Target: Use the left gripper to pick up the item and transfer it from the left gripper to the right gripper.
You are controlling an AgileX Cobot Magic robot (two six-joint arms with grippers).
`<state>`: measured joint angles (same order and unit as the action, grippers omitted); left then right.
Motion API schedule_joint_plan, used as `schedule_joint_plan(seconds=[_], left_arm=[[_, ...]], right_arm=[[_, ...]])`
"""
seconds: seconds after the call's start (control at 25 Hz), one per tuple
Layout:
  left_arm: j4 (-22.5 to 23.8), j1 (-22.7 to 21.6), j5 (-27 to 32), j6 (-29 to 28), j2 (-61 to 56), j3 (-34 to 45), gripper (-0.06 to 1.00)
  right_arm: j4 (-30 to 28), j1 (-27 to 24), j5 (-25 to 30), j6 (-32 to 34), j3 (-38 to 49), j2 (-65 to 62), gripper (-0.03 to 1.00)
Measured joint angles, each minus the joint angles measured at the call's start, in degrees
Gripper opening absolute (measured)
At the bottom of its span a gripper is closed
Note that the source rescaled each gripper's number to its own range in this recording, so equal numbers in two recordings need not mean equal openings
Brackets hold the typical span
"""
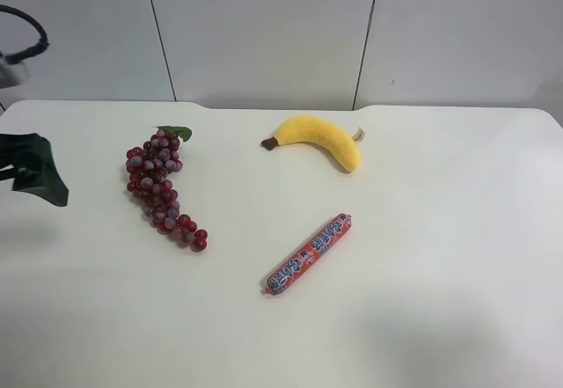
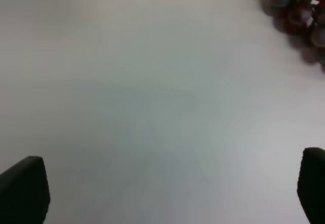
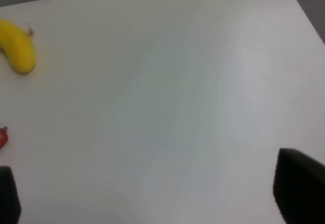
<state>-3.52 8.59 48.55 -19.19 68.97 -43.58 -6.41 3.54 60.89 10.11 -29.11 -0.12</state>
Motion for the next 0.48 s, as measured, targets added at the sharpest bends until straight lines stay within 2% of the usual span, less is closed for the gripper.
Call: schedule_joint_plan(seconds=[0.24, 0.48], left_arm=[[-0.2, 7.3, -3.0, -9.3, 8.1, -3.4, 1.00], [-0.2, 11.3, -3.8, -13.7, 17.7, -9.8, 1.00]], right_arm=[[0.0, 0.0, 0.0, 0.0, 0.0, 0.0, 1.00], [0.0, 0.0, 0.0, 0.0, 0.0, 0.0, 1.00]])
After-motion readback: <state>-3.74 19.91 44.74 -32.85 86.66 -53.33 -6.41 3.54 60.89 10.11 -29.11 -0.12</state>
